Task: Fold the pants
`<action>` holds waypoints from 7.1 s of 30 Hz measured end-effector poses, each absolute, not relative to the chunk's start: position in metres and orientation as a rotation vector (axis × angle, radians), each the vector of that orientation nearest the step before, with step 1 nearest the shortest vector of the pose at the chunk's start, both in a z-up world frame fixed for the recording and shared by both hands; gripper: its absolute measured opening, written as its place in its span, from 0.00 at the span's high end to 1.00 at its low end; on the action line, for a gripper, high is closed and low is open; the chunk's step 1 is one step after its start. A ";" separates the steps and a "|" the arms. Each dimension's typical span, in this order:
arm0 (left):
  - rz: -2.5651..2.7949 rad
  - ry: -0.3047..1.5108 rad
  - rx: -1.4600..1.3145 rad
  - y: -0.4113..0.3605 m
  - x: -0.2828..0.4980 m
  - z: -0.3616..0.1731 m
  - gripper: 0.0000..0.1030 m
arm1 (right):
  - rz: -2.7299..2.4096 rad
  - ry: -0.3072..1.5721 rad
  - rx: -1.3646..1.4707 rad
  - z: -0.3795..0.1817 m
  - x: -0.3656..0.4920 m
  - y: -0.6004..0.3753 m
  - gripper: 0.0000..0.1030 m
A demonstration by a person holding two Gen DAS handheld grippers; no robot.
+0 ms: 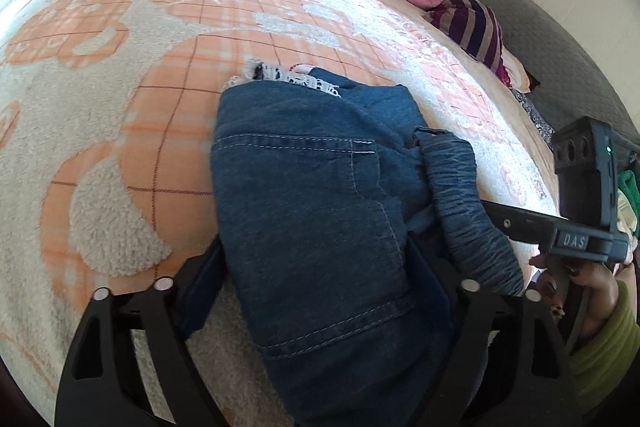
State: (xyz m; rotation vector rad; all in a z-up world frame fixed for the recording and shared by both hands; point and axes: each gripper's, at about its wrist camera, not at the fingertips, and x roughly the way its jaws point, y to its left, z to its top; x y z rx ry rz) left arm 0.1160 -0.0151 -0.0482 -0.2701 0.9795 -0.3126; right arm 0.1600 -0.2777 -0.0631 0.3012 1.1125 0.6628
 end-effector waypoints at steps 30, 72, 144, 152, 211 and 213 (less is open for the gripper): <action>-0.310 0.770 -0.249 -0.008 0.145 0.013 0.67 | 0.773 0.871 0.142 -0.006 0.192 -0.236 0.95; -0.192 0.808 -0.260 0.027 0.150 -0.010 0.19 | 0.504 0.853 -0.009 -0.013 0.189 -0.235 0.18; -0.054 0.838 -0.154 0.009 0.031 -0.014 0.04 | 0.365 0.773 -0.095 -0.023 0.062 -0.254 0.09; -0.045 0.841 -0.155 0.011 0.032 -0.013 0.04 | 0.362 0.776 -0.093 -0.023 0.064 -0.254 0.09; 0.208 0.859 -0.147 0.104 0.083 -0.012 0.04 | 0.168 0.801 -0.047 -0.026 0.109 -0.321 0.09; 0.298 0.873 -0.157 0.148 0.113 -0.017 0.04 | 0.061 0.790 -0.034 -0.027 0.138 -0.359 0.09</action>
